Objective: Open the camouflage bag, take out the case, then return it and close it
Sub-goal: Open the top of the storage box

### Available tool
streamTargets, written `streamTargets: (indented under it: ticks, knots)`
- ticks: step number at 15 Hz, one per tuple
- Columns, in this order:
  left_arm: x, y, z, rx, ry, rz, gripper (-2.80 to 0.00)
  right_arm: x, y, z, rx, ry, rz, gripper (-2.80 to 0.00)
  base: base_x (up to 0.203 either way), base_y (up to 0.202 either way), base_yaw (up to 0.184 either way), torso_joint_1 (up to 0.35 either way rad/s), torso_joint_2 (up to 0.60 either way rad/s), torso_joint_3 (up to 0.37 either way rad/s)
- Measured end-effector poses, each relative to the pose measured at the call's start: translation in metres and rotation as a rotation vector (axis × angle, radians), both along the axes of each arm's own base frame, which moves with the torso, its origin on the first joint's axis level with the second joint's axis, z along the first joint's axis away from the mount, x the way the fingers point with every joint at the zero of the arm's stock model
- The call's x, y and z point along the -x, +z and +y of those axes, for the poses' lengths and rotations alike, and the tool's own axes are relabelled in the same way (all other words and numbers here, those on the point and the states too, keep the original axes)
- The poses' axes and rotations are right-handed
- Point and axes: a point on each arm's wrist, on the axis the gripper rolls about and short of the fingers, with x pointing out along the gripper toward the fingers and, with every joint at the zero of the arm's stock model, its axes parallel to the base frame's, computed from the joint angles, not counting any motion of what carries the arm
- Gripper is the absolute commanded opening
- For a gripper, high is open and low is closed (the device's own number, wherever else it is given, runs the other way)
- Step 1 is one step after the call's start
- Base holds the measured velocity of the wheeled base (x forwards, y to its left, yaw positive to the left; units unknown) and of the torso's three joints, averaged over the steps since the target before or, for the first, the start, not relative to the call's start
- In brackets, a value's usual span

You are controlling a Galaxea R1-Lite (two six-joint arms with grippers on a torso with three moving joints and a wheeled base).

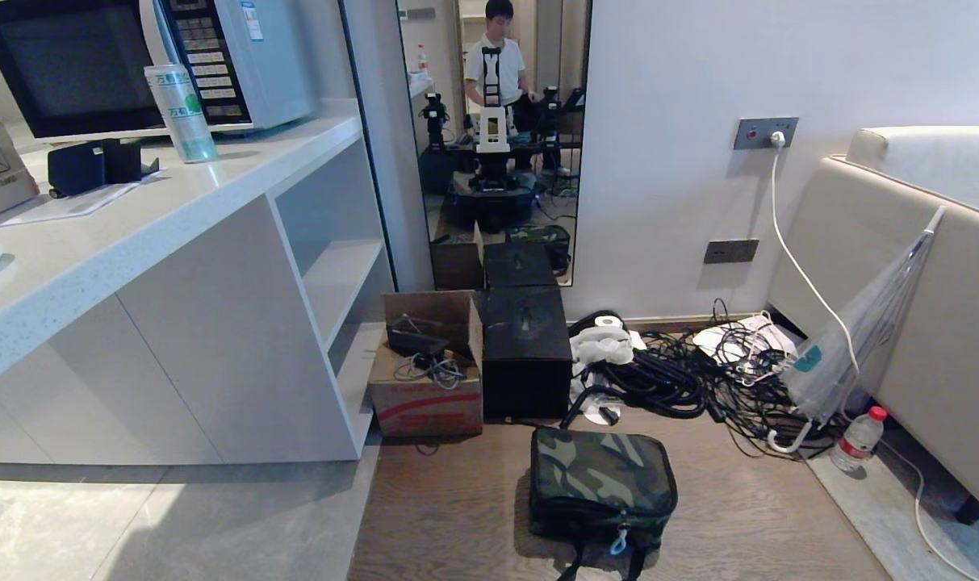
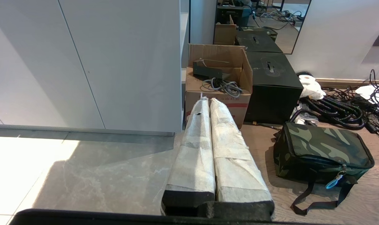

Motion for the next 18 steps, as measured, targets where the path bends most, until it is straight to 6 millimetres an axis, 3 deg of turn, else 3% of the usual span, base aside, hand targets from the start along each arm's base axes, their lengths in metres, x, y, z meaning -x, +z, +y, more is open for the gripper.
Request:
streamTargets:
  ticks: [18]
  knots:
    - [0.0001, 0.0001, 0.0, -0.014, 0.0, 0.0, -2.8, 0.0, 0.0, 0.0, 0.001, 0.001, 0.0, -2.8, 0.0, 0.0, 0.0, 0.0, 0.0, -0.011]
